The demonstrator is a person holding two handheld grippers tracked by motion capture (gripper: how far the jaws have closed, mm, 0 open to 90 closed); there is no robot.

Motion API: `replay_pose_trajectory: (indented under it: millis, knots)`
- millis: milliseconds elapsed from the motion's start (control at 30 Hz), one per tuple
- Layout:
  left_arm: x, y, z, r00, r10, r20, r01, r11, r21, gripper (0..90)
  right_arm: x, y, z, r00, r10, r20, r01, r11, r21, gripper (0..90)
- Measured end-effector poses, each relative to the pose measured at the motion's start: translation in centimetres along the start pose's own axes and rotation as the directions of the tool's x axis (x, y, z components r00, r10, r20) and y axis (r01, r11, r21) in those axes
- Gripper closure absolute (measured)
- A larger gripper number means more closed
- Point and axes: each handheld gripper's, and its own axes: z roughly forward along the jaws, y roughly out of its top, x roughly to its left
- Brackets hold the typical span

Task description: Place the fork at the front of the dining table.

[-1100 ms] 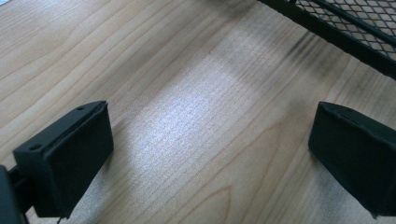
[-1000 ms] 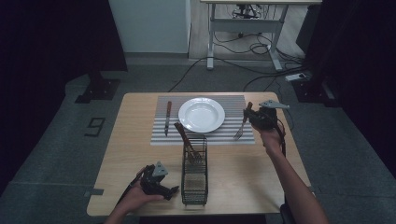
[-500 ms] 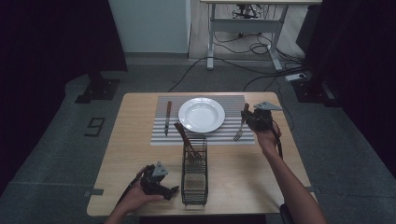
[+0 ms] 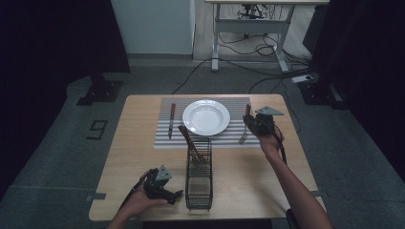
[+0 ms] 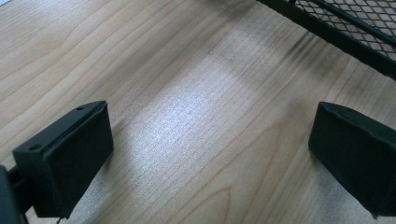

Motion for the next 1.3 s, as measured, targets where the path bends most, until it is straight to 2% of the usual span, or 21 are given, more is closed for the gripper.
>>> replay_pose_trajectory:
  millis: [367, 500, 667, 767, 833, 1100, 1200, 1300]
  knots:
    - [0.0, 0.0, 0.0, 1.0, -0.001, -0.001, 0.001, 1.0, 0.0, 0.0, 0.3, 0.1, 1.6, 0.9996, -0.021, 0.017, 0.02, 1.0, 0.02, 79.0]
    - [0.0, 0.0, 0.0, 1.0, 0.0, -0.001, 0.0, 1.0, 0.001, 0.0, 0.2, -0.1, 2.3, 0.9994, -0.006, 0.035, 0.005, 1.0, 0.022, 79.0]
    - [0.0, 0.0, 0.0, 1.0, 0.0, 0.0, 0.0, 1.0, 0.0, 0.0, -0.3, 0.1, 3.2, 0.9983, 0.002, 0.059, -0.005, 0.999, 0.05, 78.8]
    - [-0.1, 0.0, 0.0, 1.0, -0.001, 0.0, 0.001, 1.0, -0.001, 0.0, -0.6, 0.3, 3.8, 0.9983, 0.003, 0.059, -0.007, 0.998, 0.07, 78.6]
    - [-0.1, 0.0, 0.0, 1.0, -0.001, 0.0, 0.001, 1.0, -0.001, 0.0, -0.8, 0.4, 4.2, 0.9978, 0.024, 0.061, -0.029, 0.996, 0.084, 78.4]
    - [0.0, 0.0, 0.0, 1.0, 0.0, 0.0, 0.0, 1.0, 0.0, 0.0, -1.7, 0.7, 5.9, 0.9968, 0.031, 0.074, -0.041, 0.991, 0.131, 77.6]
    - [0.0, 0.0, 0.0, 1.0, 0.0, 0.0, 0.0, 1.0, 0.0, 0.0, -2.1, 0.8, 7.0, 0.9959, 0.049, 0.075, -0.06, 0.987, 0.152, 77.5]
    - [0.0, 0.0, 0.0, 1.0, -0.001, 0.0, 0.001, 1.0, 0.0, 0.0, -2.4, 0.4, 7.7, 0.9939, 0.078, 0.078, -0.088, 0.986, 0.145, 77.7]
